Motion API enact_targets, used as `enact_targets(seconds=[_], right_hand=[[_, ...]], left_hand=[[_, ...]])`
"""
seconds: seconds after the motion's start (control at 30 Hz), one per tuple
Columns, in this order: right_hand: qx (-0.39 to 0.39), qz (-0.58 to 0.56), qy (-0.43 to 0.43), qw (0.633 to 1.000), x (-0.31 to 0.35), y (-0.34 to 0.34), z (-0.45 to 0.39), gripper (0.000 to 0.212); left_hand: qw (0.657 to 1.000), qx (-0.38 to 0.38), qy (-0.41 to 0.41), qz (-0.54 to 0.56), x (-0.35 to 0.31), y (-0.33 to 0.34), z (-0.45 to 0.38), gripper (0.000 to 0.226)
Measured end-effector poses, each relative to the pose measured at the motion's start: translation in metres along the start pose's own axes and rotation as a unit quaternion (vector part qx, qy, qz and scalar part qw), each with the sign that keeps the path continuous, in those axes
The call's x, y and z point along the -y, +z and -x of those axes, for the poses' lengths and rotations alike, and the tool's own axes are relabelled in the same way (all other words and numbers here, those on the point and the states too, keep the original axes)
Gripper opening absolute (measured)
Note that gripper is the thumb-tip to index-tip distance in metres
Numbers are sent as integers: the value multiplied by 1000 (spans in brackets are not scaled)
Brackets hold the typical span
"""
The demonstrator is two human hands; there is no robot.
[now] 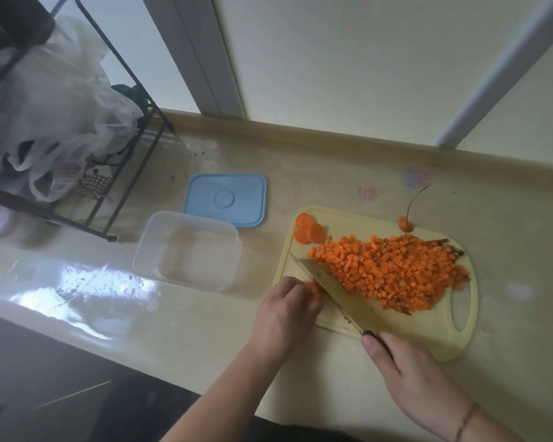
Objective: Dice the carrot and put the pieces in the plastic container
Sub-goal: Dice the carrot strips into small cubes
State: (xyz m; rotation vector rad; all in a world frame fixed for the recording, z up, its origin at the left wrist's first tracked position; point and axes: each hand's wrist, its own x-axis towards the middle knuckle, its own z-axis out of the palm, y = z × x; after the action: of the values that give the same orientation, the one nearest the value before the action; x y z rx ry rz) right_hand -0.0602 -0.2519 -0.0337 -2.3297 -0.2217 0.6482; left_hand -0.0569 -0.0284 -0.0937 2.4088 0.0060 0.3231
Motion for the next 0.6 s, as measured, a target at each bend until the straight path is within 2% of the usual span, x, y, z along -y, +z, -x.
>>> enact_targets(seconds=[0.13, 0.27, 0.6], right_hand=[[0, 7, -1, 1000, 4, -4, -2, 66], [-7, -4, -9, 1000, 3, -6, 3, 67], [2, 0, -1, 1000, -2, -8, 11, 69]], left_hand=[[999, -8, 7, -35, -4, 0, -3, 21], [999, -2, 24, -40, 0, 0, -3, 14], [996, 23, 70, -53, 9, -2, -2, 19]])
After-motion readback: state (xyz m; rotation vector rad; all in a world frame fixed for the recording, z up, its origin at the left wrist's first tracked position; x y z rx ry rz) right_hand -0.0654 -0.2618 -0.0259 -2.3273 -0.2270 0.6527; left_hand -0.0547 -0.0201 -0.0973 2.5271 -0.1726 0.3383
